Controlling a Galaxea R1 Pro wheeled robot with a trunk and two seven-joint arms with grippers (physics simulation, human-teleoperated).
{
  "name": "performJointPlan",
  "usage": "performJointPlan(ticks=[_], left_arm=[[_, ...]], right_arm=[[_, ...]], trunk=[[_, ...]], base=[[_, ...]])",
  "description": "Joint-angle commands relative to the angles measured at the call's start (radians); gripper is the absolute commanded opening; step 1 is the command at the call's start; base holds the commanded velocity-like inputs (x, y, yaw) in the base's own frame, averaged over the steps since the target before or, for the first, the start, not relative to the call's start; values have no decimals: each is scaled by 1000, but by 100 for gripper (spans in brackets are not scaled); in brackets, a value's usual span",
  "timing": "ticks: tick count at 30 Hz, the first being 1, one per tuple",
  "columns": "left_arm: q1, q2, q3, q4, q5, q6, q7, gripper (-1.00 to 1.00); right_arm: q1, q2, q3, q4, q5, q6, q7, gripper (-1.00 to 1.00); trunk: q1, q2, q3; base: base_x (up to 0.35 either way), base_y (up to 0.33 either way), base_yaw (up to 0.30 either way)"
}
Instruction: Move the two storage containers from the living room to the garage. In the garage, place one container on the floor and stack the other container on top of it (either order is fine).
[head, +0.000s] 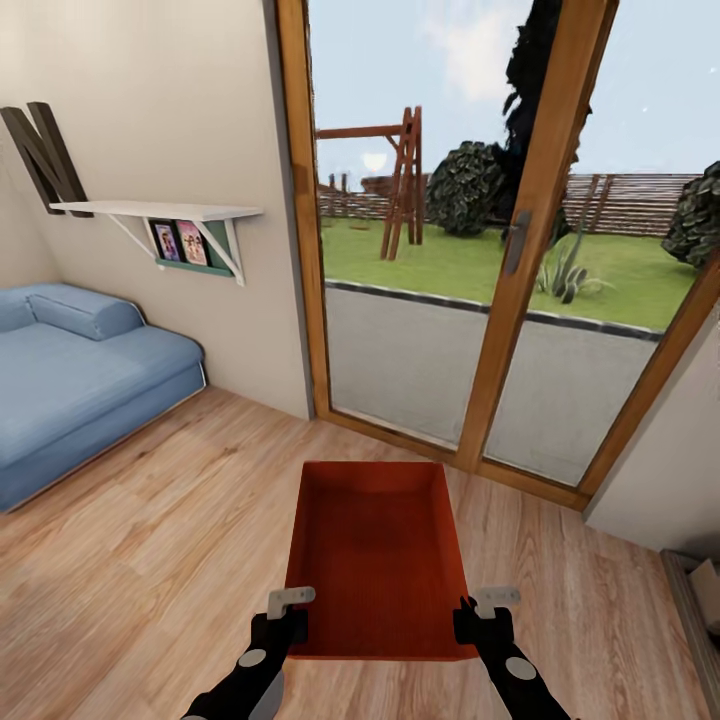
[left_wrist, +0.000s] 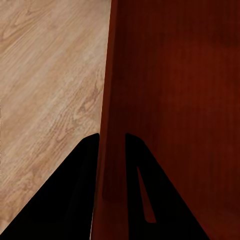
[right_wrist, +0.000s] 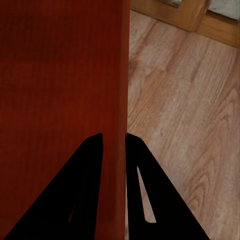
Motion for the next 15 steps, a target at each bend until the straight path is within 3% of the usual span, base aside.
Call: performJointPlan(ticks=[1,15], left_arm=[[-2,-1,5,2,-2,-3,7,-100],[-1,-1,5,2,-2,-3,7,-100]], right_arm=[[-1,0,5,-1,7,-2,1,-100],[-1,0,6,-1,7,0,3,-100]], trunk=[[-4,7,4],[-58,105,70]], base=[[0,0,0],[0,0,0]])
